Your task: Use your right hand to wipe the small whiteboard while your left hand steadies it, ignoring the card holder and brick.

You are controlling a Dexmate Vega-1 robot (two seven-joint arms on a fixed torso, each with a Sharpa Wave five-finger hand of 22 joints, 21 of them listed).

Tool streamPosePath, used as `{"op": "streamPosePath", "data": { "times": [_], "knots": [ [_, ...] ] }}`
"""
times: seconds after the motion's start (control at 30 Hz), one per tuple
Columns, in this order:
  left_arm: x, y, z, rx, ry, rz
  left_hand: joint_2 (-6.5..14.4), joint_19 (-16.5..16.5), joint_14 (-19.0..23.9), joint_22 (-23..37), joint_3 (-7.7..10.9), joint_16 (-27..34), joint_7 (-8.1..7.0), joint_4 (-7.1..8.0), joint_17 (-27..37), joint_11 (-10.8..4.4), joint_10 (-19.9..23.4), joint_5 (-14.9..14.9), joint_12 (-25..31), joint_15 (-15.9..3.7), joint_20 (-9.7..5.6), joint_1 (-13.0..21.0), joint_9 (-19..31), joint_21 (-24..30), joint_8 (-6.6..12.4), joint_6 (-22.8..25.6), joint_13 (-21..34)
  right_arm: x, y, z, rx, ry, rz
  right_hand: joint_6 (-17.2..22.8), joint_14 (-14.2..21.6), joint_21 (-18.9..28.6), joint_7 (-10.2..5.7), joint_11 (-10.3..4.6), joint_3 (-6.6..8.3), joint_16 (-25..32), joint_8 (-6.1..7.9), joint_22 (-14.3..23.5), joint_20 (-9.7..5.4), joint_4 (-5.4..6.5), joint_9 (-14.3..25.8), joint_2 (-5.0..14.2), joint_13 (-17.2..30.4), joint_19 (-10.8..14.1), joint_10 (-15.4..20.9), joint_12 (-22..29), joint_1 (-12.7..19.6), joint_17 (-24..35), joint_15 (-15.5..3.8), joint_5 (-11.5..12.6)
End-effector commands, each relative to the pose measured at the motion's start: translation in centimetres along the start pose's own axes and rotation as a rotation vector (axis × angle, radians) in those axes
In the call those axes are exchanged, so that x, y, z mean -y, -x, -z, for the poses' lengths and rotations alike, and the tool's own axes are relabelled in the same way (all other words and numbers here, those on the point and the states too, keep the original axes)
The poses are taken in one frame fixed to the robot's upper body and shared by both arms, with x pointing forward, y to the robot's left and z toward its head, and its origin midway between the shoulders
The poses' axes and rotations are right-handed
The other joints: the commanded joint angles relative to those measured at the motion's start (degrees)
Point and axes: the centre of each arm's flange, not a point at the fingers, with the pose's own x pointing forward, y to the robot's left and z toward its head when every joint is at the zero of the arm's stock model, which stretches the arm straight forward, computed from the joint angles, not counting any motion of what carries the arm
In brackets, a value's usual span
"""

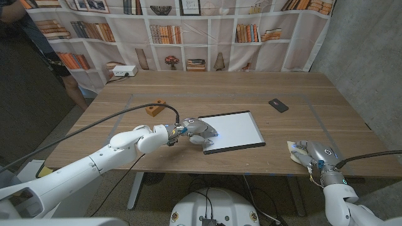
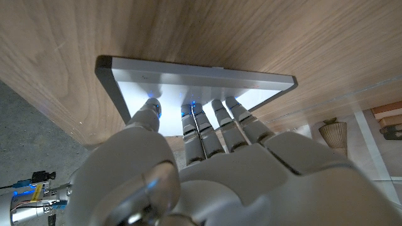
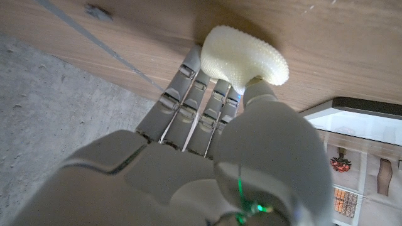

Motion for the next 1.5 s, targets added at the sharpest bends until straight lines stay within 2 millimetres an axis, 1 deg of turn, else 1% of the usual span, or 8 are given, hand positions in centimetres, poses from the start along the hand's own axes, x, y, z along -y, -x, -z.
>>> {"op": "streamPosePath", "data": {
  "times": [0.03, 0.13, 0.2, 0.23, 0.47, 0.67, 1.17, 1.5],
  "knots": [
    [-0.3, -0.4, -0.1, 0.007, 0.007, -0.011, -0.14, -0.21, 0.49, 0.10, 0.46, 0.32, 0.87, -0.02, 0.24, 0.29, 0.98, -0.19, 0.29, -4.43, -1.67, 0.04, 0.88, 0.14, 0.24, 1.33, 1.06, -0.7, -0.4, 0.5, -0.027, -0.013, -0.027, 1.44, 1.67, 0.90, -0.31, -0.16, 0.74, 0.56, 0.51, 0.46, -6.21, -0.80, 0.26, 0.66, 0.33, 0.79, 1.73, 0.39, 3.19, 0.41, -6.92, -0.31],
    [-0.3, -0.4, -0.2, 0.006, 0.007, -0.012, -0.14, -0.17, 0.48, 0.10, 0.51, 0.31, 0.88, -0.02, 0.24, 0.29, 0.73, -0.19, 0.19, -4.43, -1.67, 0.03, 0.88, 0.16, 0.23, 1.32, 1.06, -0.6, -0.5, 0.6, -0.020, -0.011, -0.021, 4.49, 4.99, 3.20, -0.42, -0.16, 0.46, 1.68, 1.12, 1.29, -6.06, -0.32, 0.52, 0.82, 0.50, 2.53, 4.66, 0.94, 5.40, 1.17, -7.03, -0.66],
    [-0.3, -0.4, -0.1, 0.003, 0.008, -0.013, -0.14, -0.17, 0.51, 0.11, 0.53, 0.32, 0.92, -0.02, 0.24, 0.27, 0.72, -0.19, 0.19, -4.44, -1.60, 0.02, 0.88, 0.17, 0.22, 1.30, 1.06, -0.5, -0.6, 0.6, -0.015, -0.008, -0.009, 7.77, 8.89, 6.04, -0.97, -0.16, -0.50, 3.16, 1.73, 2.21, -6.01, -0.04, 0.88, 0.48, 0.67, 4.31, 8.35, 1.67, 7.00, 1.86, -7.15, -0.77],
    [-0.3, -0.4, -0.1, 0.002, 0.008, -0.014, -0.14, -0.18, 0.51, 0.11, 0.55, 0.32, 0.89, -0.02, 0.24, 0.23, 0.70, -0.19, 0.18, -4.43, -1.60, 0.02, 0.88, 0.17, 0.23, 1.32, 1.06, -0.4, -0.6, 0.5, -0.014, -0.007, 0.001, 8.61, 9.30, 6.81, -0.97, -0.12, -0.66, 3.16, 1.89, 2.46, -5.98, 0.06, 0.96, 0.55, 0.72, 4.78, 9.39, 1.91, 7.30, 1.83, -7.09, -0.77],
    [-0.4, -0.4, 0.1, 0.001, 0.006, -0.020, -0.14, -0.18, 0.52, 0.11, 0.66, 0.31, 0.72, -0.01, 0.25, 0.22, 0.79, -0.20, 0.22, -4.42, -1.59, -0.01, 0.88, 0.18, 0.20, 1.32, 1.07, 0.5, -0.9, 0.0, -0.007, -0.006, 0.042, 12.73, 14.67, 11.57, -1.03, -0.46, -2.33, 4.40, 2.95, 3.74, -6.03, 0.89, 2.25, 0.65, 1.19, 6.08, 14.89, 2.94, 8.11, 2.06, -6.89, -0.63],
    [-0.5, -0.5, 0.3, -0.002, 0.007, -0.020, -0.16, -0.19, 0.50, 0.11, 0.74, 0.30, 0.82, -0.02, 0.25, 0.29, 0.82, -0.21, 0.22, -4.49, -1.66, -0.03, 0.88, 0.18, 0.18, 1.28, 1.07, 1.8, -1.1, -0.7, 0.014, 0.011, 0.083, 13.04, 14.86, 12.01, -1.03, -0.47, -2.50, 4.26, 2.99, 3.80, -6.05, 0.97, 2.36, 0.63, 1.22, 6.02, 15.24, 2.95, 8.12, 1.99, -6.88, -0.59],
    [-0.7, -0.1, 0.9, -0.002, 0.036, -0.010, -0.23, -0.07, 0.53, 0.11, 0.92, 0.30, 0.80, -0.03, 0.24, 0.38, 1.02, -0.22, 0.29, -4.71, -1.83, -0.09, 0.88, 0.24, 0.24, 1.50, 1.07, 7.9, -1.9, -3.5, 0.092, -0.035, 0.189, 13.82, 15.48, 12.88, -1.07, -0.37, -3.00, 4.25, 2.91, 3.87, -5.99, 1.11, 2.25, 0.38, 1.24, 5.69, 15.98, 2.93, 8.10, 2.17, -6.87, -0.44],
    [-0.6, 0.2, 1.3, -0.014, 0.032, -0.007, -0.28, -0.01, 0.58, 0.11, 1.00, 0.30, 0.89, -0.02, 0.24, 0.21, 1.02, -0.24, 0.27, -4.68, -1.86, -0.15, 0.89, 0.26, 0.23, 1.54, 1.08, 9.3, -2.7, -5.1, 0.152, -0.058, 0.248, 14.12, 15.83, 13.63, -0.98, -0.31, -3.33, 4.25, 2.77, 3.97, -5.96, 1.14, 2.17, 0.20, 1.24, 5.75, 16.52, 2.93, 8.17, 2.34, -6.88, -0.33]
  ]
}}
